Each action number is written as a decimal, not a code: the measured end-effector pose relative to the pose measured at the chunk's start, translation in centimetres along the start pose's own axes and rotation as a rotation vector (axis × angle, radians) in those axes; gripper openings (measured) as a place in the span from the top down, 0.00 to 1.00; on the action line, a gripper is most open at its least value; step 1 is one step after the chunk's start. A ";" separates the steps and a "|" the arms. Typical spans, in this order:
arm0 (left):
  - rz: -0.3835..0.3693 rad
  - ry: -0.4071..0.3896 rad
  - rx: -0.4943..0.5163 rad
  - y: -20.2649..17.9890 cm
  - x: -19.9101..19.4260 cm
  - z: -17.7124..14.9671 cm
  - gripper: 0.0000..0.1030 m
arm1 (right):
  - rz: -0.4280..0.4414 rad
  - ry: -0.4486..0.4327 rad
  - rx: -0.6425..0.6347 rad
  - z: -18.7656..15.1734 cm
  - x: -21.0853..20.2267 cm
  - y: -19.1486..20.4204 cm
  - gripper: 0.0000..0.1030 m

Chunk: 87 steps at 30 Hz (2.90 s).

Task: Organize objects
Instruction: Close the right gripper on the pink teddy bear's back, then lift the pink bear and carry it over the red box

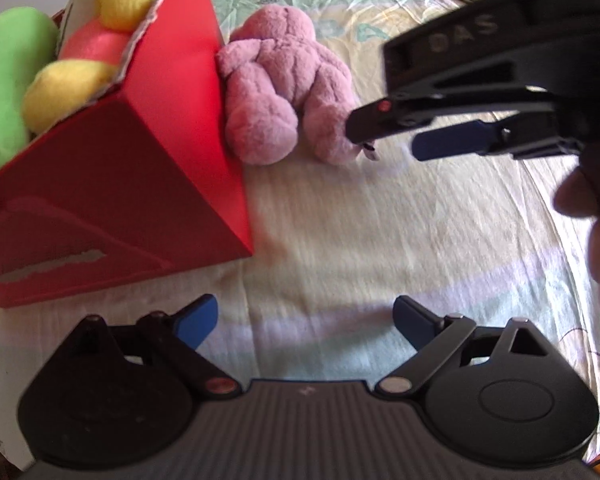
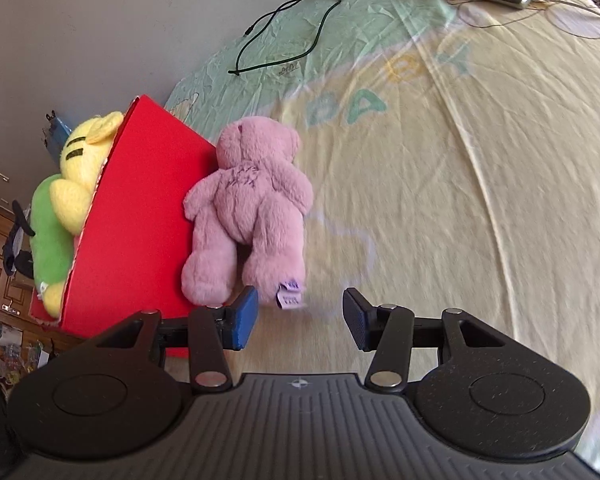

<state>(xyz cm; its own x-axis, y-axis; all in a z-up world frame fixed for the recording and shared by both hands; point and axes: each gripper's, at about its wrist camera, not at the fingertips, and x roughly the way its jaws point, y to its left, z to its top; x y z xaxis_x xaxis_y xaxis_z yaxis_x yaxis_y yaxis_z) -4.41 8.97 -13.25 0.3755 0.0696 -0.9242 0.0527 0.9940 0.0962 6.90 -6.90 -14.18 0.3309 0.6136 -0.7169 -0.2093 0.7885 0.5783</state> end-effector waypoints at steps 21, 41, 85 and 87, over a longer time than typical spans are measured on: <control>-0.101 -0.047 0.054 -0.1 -2.2 -0.3 0.09 | -0.067 -0.008 -0.108 -0.7 -0.2 0.0 0.69; -0.285 -0.115 0.217 -7.5 -3.5 -0.2 0.08 | 0.019 0.026 0.024 -7.7 -9.1 -5.9 0.64; -0.396 -0.198 0.102 -6.2 -5.0 2.3 0.04 | 0.290 -0.050 0.132 -5.7 -9.8 -4.8 0.64; -0.402 -0.223 0.102 -5.5 -5.9 2.2 0.04 | 0.285 -0.076 0.100 -5.8 -10.4 -3.7 0.64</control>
<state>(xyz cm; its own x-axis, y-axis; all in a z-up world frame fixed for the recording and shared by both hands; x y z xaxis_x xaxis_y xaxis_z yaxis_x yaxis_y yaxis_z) -4.90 2.93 -7.47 0.4962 -0.3498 -0.7946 0.3206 0.9244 -0.2068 -1.08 -15.93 -11.07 0.3406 0.8016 -0.4913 -0.2132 0.5748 0.7901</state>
